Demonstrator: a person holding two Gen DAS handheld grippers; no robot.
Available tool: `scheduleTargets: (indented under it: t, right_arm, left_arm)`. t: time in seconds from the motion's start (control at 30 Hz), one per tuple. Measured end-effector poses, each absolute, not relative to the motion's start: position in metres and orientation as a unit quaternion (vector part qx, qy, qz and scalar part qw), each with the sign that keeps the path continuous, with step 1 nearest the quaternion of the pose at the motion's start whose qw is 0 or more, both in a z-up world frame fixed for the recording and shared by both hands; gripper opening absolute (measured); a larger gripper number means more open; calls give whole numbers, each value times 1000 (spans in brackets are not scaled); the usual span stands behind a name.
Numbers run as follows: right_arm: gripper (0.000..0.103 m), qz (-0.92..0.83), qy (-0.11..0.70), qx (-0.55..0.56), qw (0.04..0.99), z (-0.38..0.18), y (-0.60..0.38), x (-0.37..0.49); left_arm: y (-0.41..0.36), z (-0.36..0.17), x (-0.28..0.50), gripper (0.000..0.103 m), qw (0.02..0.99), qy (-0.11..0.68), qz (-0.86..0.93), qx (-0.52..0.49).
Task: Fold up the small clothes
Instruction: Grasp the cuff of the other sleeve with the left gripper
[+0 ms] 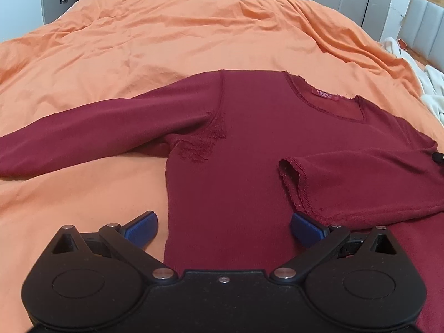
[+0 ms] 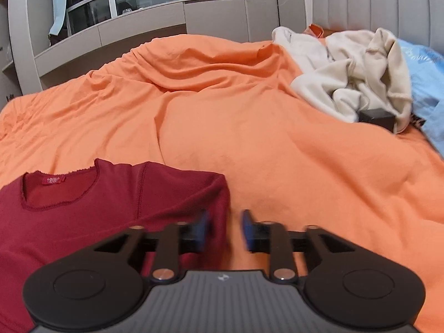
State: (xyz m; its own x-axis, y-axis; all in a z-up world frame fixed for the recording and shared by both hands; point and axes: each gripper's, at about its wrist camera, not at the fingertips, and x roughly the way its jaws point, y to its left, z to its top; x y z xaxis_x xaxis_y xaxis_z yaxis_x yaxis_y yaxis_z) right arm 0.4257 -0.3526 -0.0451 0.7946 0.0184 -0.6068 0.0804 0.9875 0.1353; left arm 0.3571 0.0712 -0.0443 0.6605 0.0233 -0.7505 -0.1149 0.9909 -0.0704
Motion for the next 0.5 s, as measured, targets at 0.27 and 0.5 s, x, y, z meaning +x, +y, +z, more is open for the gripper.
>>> scheduleTargets:
  t: [0.27,0.5]
  right_arm:
    - [101,36,275,94,956,-4,-325,388]
    - [103,154,265,121,944,19,-274,344]
  left_arm:
    - [105,-10,337,102,925,361,50,-111]
    - [197,11,299,102,920,317,144,-178]
